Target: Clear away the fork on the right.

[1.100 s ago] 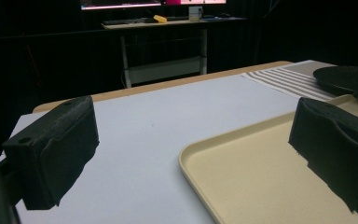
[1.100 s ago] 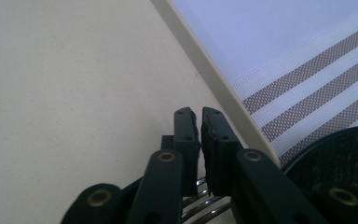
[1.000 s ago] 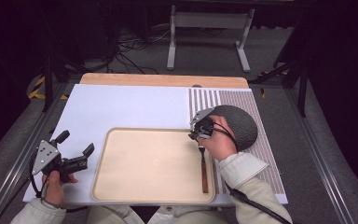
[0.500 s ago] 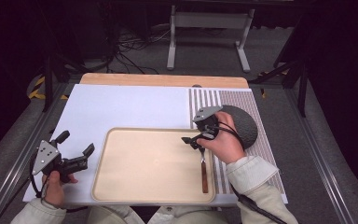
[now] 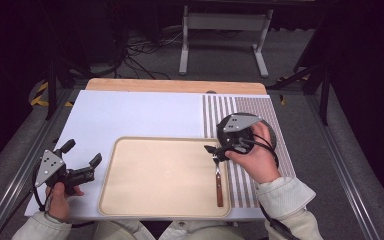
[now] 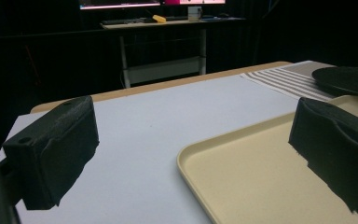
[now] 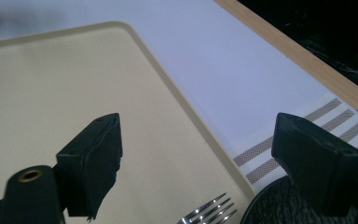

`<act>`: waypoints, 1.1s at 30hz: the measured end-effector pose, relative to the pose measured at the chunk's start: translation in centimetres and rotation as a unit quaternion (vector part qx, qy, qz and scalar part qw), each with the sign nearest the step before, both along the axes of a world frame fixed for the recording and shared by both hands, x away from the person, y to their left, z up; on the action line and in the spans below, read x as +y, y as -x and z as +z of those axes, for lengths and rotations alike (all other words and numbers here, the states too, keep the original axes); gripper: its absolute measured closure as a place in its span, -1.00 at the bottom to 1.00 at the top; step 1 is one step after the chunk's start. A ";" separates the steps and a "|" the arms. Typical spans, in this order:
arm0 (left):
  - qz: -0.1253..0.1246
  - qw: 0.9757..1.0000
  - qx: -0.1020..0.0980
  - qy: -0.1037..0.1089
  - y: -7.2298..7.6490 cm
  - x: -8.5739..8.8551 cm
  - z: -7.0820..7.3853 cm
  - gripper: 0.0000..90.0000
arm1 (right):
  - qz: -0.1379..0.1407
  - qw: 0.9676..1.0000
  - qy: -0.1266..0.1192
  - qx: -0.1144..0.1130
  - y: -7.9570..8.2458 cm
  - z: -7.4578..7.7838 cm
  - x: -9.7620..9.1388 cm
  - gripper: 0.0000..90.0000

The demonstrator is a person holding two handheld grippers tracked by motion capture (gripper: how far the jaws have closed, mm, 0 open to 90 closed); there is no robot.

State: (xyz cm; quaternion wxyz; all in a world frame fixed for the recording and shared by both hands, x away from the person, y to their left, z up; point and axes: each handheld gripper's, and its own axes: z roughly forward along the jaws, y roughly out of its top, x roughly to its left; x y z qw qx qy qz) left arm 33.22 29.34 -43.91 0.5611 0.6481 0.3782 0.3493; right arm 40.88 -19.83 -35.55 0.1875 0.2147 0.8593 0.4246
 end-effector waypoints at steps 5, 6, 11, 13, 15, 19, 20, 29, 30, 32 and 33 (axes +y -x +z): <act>0.001 1.000 0.000 0.001 0.1 0.0 0.0 -0.96 | -0.009 0.999 -0.029 -0.016 0.8 0.1 -2.0 -0.64; 0.001 1.000 -0.001 0.001 0.1 0.0 0.0 -0.96 | -0.013 0.999 -0.037 -0.019 1.0 0.0 -2.5 -0.65; 0.003 1.000 0.000 0.000 0.1 0.1 0.0 -0.96 | -0.022 0.997 -0.063 -0.030 1.7 -0.4 -4.2 -0.66; 0.003 1.000 0.000 0.000 0.1 0.1 0.0 -0.96 | -0.024 0.996 -0.073 -0.037 2.1 -0.7 -5.0 -0.66; 0.003 1.000 0.001 -0.001 0.1 0.1 0.0 -0.96 | -0.027 0.995 -0.084 -0.044 2.4 -1.0 -5.6 -0.66; 0.003 1.000 0.001 -0.001 0.1 0.1 0.0 -0.96 | -0.039 0.993 -0.105 -0.048 3.1 -2.0 -7.0 -0.68; 0.003 1.000 0.000 -0.001 0.1 0.1 0.0 -0.96 | -0.043 0.992 -0.111 -0.050 3.3 -2.3 -7.4 -0.68; 0.004 1.000 0.000 0.001 0.1 0.1 0.0 -0.96 | -0.069 0.984 -0.148 -0.064 4.2 -4.2 -9.6 -0.69; 0.004 1.000 0.000 0.002 0.1 0.1 0.0 -0.96 | -0.071 0.983 -0.152 -0.068 4.4 -4.3 -9.8 -0.69; 0.003 1.000 0.000 0.001 0.2 0.1 0.1 -0.96 | -0.074 0.982 -0.159 -0.072 4.6 -4.6 -10.2 -0.70; 0.003 1.000 -0.001 0.002 0.1 0.1 0.0 -0.96 | -0.074 0.981 -0.162 -0.071 4.7 -4.7 -10.4 -0.70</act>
